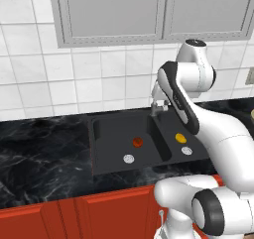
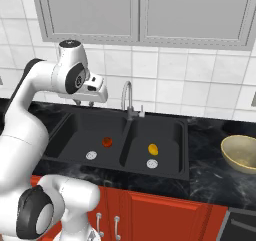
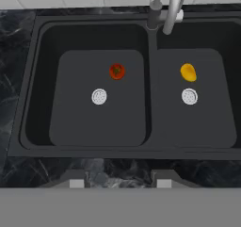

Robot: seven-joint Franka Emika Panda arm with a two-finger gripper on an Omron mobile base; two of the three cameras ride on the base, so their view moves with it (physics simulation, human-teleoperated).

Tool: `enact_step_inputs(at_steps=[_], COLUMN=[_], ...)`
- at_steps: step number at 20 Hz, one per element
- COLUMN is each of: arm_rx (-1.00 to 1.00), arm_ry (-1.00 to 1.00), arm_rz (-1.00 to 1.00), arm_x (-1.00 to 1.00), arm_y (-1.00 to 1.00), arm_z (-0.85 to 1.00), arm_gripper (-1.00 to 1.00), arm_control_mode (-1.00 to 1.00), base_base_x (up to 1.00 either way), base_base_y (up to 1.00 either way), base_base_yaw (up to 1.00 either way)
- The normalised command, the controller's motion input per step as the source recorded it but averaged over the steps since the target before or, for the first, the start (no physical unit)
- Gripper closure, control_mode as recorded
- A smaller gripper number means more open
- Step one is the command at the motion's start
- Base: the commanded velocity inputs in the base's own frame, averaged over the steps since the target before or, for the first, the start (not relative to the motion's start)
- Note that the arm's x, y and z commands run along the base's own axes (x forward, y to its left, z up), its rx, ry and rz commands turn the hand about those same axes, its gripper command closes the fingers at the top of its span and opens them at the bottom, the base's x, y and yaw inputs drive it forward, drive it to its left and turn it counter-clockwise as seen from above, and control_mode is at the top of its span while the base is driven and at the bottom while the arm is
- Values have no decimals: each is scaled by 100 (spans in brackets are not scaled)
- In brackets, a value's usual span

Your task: Remove the mango and tomato from the sink. Then move the bowl and cup from the counter to the sink for washing.

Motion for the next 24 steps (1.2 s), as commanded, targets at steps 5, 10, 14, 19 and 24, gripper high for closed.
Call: enact_step_inputs(at_steps=[5,10,14,19,24], arm_rx=[-1,-1,0,0,0], arm_ry=[0,-2,-3,-12,-18], arm_rz=[1,-5,-14,-19,-14], arm_x=[-5,-6,-9,-13,-16], arm_y=[0,12,19,23,21], arm_z=[-3,-4,-9,-15,-23], arm_gripper=[-100,-100,-100,-100,-100], arm_control_mode=[-100,-100,-100,-100,-100], base_base_x=[0,0,0,0,0], base_base_y=[0,0,0,0,0], base_base_yaw=[0,0,0,0,0])
